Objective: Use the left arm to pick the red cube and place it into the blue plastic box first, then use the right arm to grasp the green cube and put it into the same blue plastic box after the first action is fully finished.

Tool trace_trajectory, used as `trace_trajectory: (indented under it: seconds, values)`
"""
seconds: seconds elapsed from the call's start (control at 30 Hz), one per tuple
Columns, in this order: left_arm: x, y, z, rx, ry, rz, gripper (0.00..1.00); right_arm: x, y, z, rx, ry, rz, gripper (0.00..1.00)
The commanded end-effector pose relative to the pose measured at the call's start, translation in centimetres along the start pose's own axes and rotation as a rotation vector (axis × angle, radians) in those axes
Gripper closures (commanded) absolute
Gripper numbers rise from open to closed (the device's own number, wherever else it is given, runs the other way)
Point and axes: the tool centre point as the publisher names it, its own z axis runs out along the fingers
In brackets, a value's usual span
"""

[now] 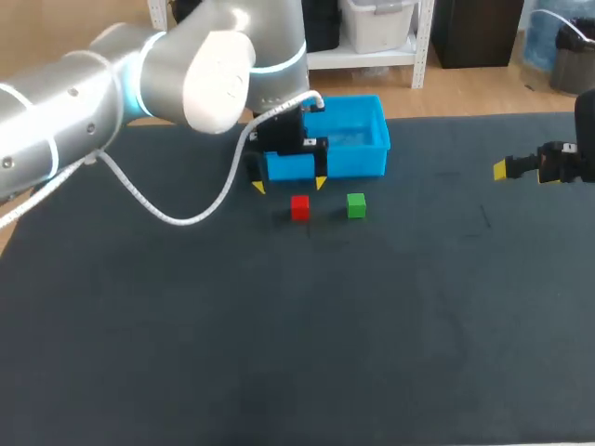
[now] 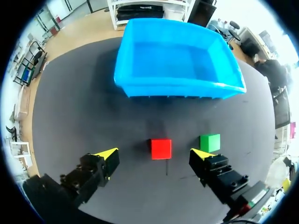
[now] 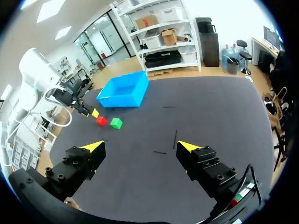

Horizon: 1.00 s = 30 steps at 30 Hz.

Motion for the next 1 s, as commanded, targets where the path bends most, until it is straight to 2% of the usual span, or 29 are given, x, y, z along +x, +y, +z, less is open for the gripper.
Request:
trace_trajectory:
  seconds: [0.03, 0.23, 0.53, 1.0]
  values:
    - [0.1, -0.2, 1.3, 0.009, -0.016, 0.001, 0.00, 0.0, 0.0, 0.0, 0.001, 0.001, -0.001, 0.00]
    - [0.1, -0.3, 2.5, 0.007, -0.039, 0.011, 0.00, 0.0, 0.0, 0.0, 0.001, 0.001, -0.001, 0.00]
    - [-0.2, 0.0, 4.2, 0.000, -0.021, -0.010, 0.00, 0.0, 0.0, 0.0, 0.001, 0.001, -0.001, 0.00]
    - [-0.4, 0.1, 4.8, -0.018, -0.032, -0.024, 0.00, 0.0, 0.0, 0.0, 0.001, 0.001, -0.001, 0.00]
